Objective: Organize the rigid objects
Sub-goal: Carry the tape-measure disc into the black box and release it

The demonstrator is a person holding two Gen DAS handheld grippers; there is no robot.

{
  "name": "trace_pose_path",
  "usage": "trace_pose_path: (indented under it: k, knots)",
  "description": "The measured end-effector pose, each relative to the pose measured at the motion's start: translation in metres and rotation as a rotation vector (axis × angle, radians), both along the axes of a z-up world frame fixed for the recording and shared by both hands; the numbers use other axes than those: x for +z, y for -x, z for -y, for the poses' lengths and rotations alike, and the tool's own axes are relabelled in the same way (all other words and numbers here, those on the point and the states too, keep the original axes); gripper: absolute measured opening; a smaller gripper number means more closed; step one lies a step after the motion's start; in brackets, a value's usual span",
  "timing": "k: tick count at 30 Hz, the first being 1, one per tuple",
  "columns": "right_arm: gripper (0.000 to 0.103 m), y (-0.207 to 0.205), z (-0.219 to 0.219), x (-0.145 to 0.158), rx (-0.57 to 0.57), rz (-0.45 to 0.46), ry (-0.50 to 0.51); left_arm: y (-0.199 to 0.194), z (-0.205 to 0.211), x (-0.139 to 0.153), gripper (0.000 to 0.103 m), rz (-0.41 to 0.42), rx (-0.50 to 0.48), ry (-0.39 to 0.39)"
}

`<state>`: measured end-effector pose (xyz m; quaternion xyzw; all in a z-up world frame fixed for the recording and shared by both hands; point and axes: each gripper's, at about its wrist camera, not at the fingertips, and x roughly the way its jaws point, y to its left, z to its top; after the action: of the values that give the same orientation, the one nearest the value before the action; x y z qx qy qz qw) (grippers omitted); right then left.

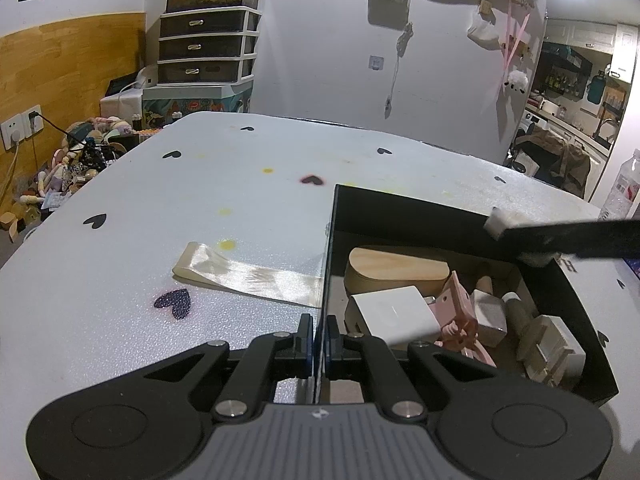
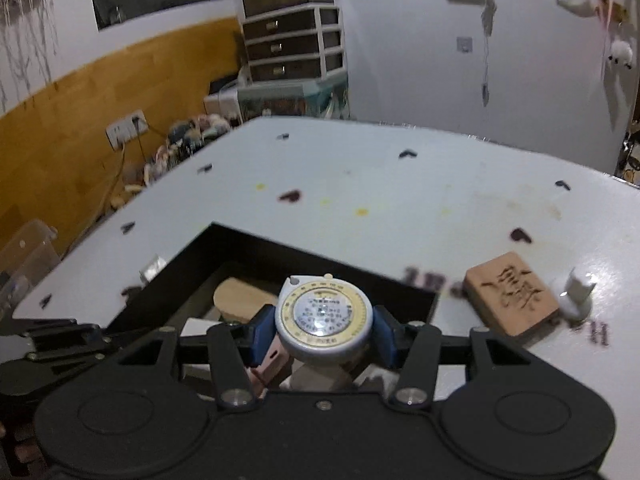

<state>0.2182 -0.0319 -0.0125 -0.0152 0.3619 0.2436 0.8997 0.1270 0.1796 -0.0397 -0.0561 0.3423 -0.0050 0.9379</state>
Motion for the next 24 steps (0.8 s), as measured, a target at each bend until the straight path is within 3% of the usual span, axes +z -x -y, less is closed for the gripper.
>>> trace_pose_path:
  k: [8, 14, 20, 24]
  knots:
    - [0.053, -0.007, -0.010, -0.013, -0.025, -0.040, 0.050, -0.001, 0.002, 0.000, 0.005, -0.001, 0.000, -0.001]
    - [0.064, -0.004, -0.013, -0.011, -0.019, -0.037, 0.061, -0.001, 0.002, 0.000, 0.005, 0.000, 0.000, -0.002]
    - [0.065, -0.004, -0.011, -0.010, -0.022, -0.041, 0.060, 0.000, 0.001, 0.000, 0.005, 0.000, 0.002, -0.002]
    - [0.074, -0.001, -0.011, -0.008, -0.013, -0.037, 0.054, 0.000, 0.001, 0.000, 0.005, 0.000, 0.002, -0.002]
